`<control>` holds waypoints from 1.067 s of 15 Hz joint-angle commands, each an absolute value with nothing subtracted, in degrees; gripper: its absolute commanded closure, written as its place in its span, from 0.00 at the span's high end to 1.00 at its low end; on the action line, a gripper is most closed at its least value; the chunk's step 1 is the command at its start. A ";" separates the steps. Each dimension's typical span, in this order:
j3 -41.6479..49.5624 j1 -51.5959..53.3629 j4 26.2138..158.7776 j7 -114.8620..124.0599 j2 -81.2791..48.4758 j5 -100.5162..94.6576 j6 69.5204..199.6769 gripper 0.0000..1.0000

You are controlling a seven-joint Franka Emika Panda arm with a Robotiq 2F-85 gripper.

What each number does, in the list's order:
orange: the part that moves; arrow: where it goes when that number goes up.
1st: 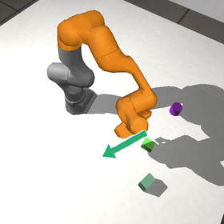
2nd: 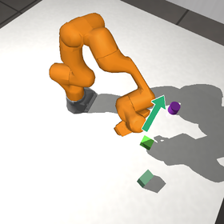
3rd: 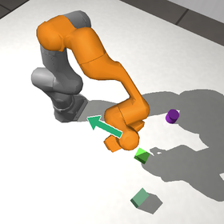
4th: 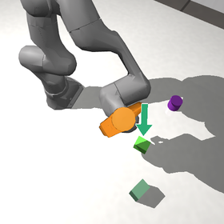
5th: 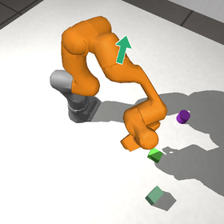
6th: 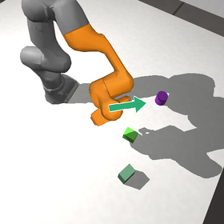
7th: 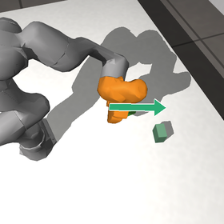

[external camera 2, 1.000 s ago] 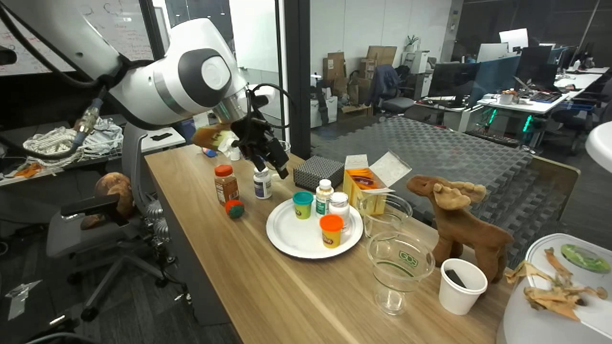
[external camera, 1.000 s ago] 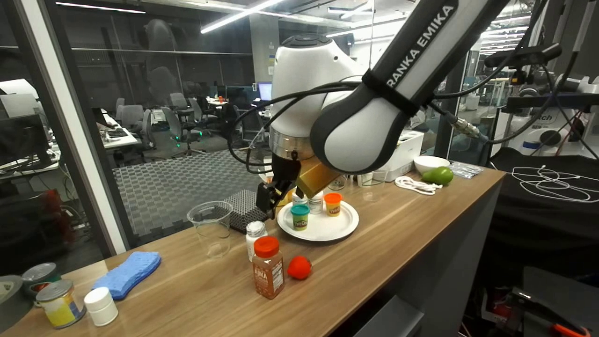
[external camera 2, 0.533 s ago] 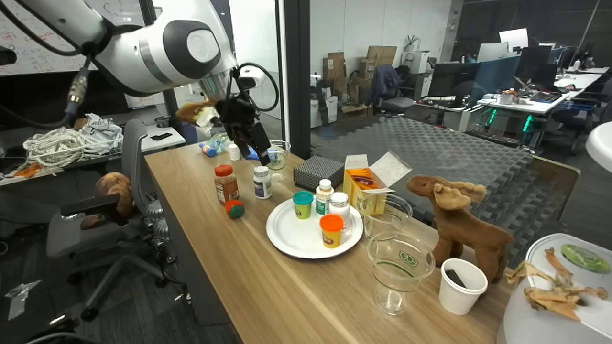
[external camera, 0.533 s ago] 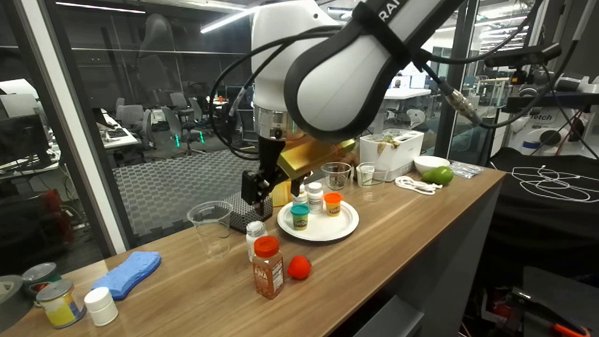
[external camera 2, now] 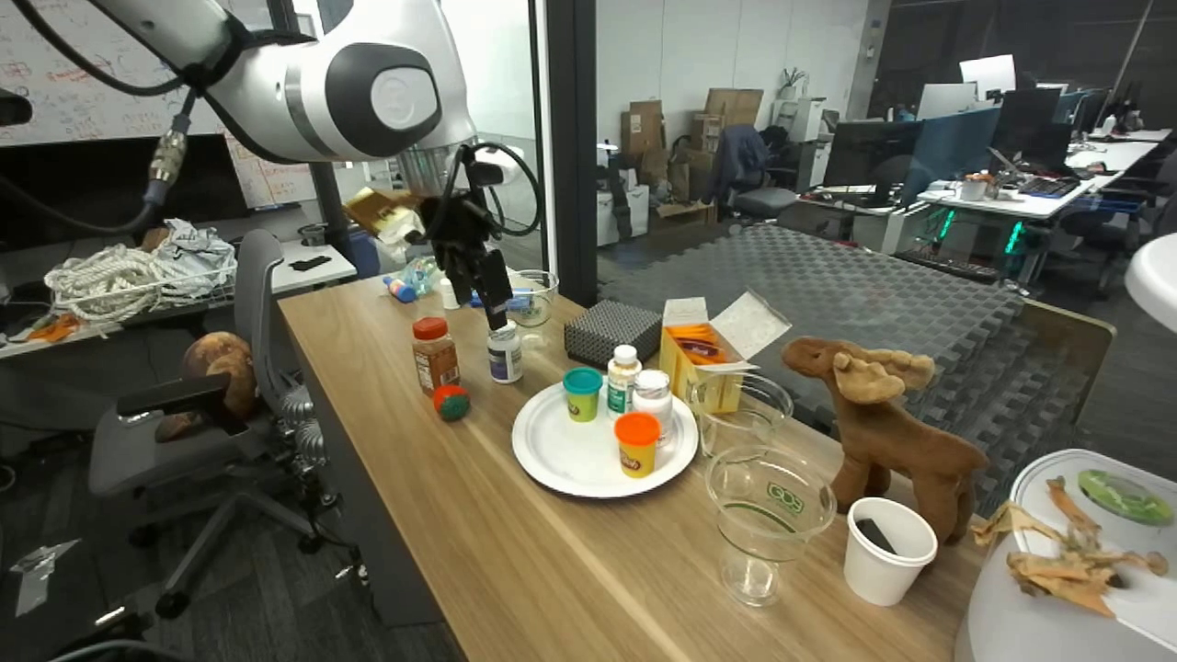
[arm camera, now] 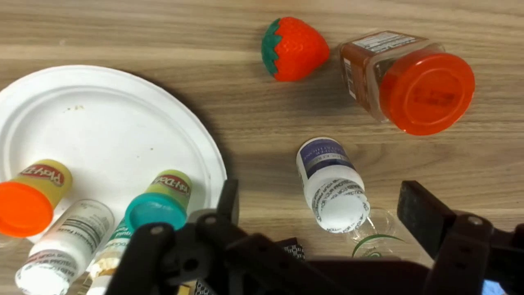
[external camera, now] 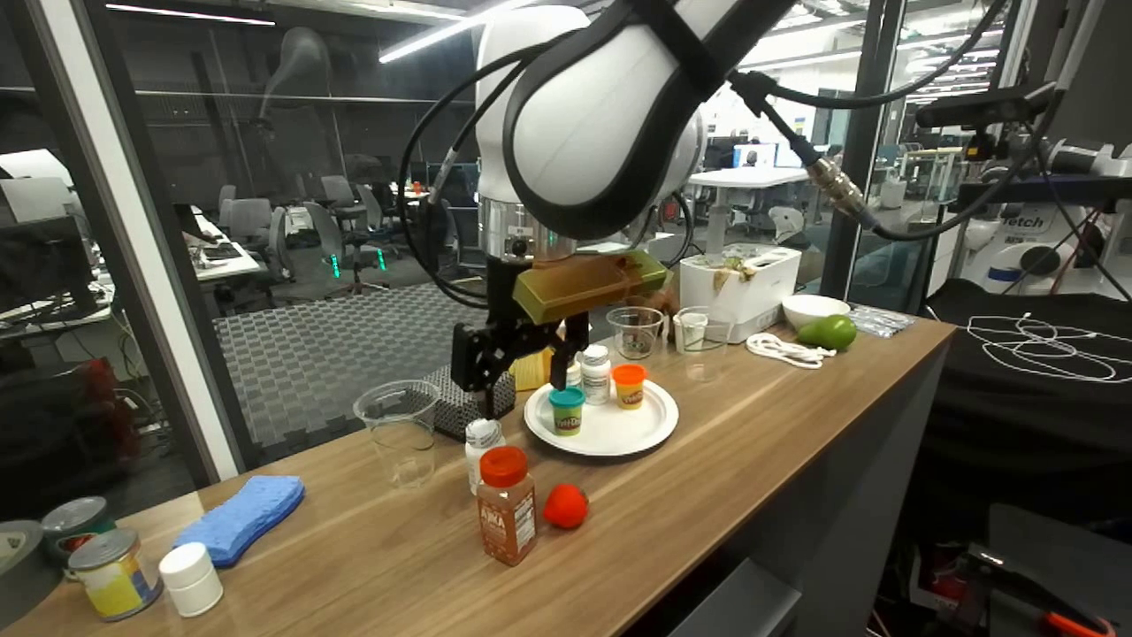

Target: Organize all the containers on the white plate

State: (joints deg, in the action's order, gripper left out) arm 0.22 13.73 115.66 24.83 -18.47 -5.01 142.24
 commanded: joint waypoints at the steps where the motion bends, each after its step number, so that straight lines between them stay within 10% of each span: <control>1: -3.04 10.74 111.97 19.35 -21.53 1.04 140.84 1.00; 16: -2.94 11.25 106.69 15.43 -29.76 0.50 146.41 0.92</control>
